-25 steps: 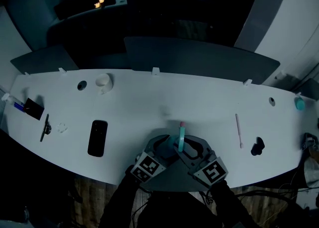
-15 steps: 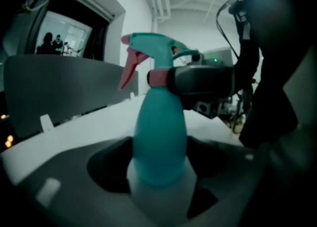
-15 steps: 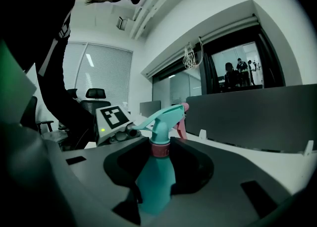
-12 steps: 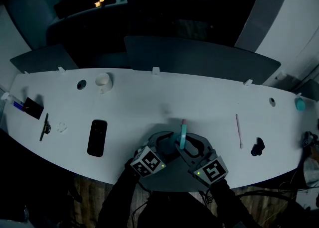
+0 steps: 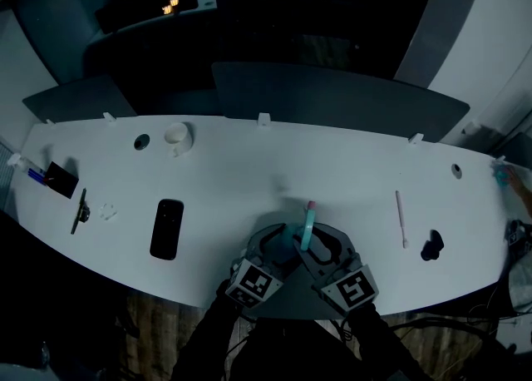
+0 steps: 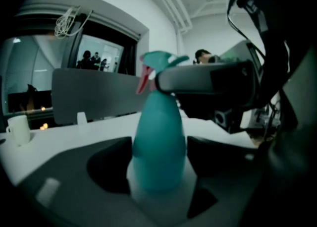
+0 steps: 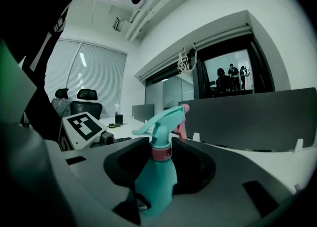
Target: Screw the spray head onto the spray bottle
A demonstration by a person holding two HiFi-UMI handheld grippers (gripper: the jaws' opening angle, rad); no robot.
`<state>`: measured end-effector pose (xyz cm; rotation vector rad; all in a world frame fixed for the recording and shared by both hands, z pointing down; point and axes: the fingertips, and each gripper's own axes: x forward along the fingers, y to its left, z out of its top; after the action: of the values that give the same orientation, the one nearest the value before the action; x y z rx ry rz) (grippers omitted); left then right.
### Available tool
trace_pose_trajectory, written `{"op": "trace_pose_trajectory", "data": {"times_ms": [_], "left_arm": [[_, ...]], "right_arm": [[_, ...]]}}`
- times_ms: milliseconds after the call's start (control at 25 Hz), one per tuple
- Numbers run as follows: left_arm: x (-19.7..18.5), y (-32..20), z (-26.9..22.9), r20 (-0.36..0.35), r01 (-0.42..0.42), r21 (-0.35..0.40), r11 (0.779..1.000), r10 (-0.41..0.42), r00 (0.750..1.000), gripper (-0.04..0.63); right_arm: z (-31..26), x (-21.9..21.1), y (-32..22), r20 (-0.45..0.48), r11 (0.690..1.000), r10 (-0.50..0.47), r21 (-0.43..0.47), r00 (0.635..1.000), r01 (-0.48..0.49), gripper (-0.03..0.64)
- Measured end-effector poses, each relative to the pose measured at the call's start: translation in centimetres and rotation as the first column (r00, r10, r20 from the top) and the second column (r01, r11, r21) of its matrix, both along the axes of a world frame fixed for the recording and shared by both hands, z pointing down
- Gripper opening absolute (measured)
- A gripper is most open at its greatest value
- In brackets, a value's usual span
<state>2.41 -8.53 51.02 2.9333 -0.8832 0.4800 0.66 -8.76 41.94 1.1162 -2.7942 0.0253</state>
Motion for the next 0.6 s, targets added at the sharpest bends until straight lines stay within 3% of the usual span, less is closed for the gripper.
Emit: {"op": "trace_pose_trajectory", "data": {"times_ms": [240, 360, 600], "left_arm": [[-0.20, -0.33, -0.60, 0.027, -0.008, 0.009, 1.000, 0.008, 1.000, 0.350], [-0.10, -0.39, -0.64, 0.021, -0.015, 0.003, 1.000, 0.015, 1.000, 0.350], [-0.20, -0.21, -0.86, 0.014, -0.023, 0.002, 1.000, 0.023, 1.000, 0.350]], "right_arm": [[-0.49, -0.24, 0.09, -0.015, 1.000, -0.022, 0.011, 1.000, 0.022, 0.123], [-0.14, -0.44, 0.29, 0.001, 0.999, -0.035, -0.028, 0.999, 0.035, 0.209], [-0.19, -0.07, 0.59, -0.010, 1.000, -0.023, -0.020, 1.000, 0.023, 0.209]]}}
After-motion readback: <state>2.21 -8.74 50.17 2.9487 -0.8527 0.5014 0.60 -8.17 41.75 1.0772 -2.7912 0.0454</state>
